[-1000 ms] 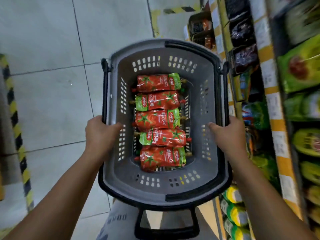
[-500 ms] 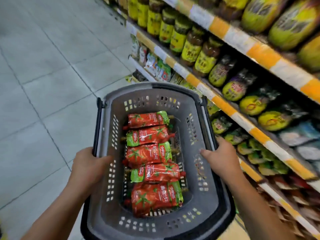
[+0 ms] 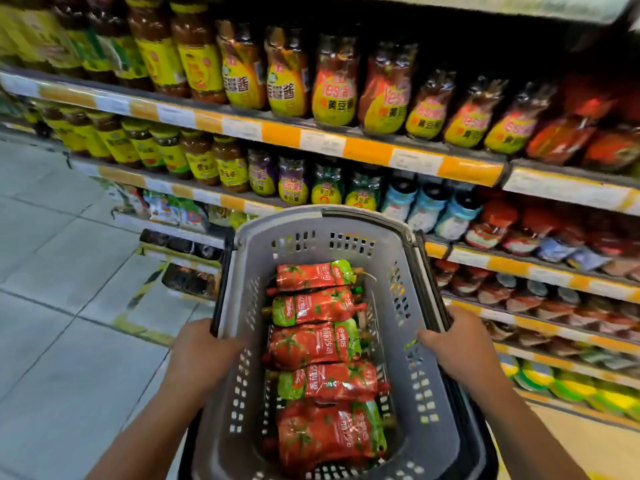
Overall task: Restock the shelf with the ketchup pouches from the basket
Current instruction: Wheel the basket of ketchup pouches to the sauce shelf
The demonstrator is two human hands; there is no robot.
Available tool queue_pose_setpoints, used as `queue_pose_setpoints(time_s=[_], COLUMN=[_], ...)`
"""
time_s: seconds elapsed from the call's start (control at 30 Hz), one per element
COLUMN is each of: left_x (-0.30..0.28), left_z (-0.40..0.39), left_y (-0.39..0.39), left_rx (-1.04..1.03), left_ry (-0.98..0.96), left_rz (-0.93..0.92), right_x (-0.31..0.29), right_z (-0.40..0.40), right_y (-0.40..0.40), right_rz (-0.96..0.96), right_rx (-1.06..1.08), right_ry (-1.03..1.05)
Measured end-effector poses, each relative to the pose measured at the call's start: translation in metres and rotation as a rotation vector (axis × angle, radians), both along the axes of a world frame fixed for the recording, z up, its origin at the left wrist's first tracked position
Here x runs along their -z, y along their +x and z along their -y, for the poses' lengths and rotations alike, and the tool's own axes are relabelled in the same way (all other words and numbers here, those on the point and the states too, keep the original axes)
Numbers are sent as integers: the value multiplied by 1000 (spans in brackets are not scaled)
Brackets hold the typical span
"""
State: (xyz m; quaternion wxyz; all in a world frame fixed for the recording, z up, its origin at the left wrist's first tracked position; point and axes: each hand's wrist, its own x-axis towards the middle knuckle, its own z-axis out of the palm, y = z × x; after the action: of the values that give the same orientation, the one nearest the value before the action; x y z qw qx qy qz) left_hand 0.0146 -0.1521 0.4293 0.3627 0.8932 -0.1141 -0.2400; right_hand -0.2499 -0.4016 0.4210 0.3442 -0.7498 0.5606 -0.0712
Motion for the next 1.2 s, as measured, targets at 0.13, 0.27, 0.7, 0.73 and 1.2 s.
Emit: queue_pose_setpoints(time_s=[0.13, 0.27, 0.7, 0.73, 1.2], left_x=[2, -5, -5, -4, 12], left_z=[62, 124, 278, 287, 429], left_y=[-34, -96, -374, -400, -741], left_rx=[263, 455, 1147, 1165, 1482], left_ry=[28, 45, 3, -15, -99], left_rz=[9, 28, 111, 101, 43], right_x=[0, -4, -10, -9, -7], right_z=[-2, -28, -105, -104, -87], right_y=[-85, -177, -463, -485, -742], right_rz=[-7, 33, 84, 81, 108], right_rx=[225, 498, 1090, 1119, 1499], right_ry=[3, 0, -5, -8, -98])
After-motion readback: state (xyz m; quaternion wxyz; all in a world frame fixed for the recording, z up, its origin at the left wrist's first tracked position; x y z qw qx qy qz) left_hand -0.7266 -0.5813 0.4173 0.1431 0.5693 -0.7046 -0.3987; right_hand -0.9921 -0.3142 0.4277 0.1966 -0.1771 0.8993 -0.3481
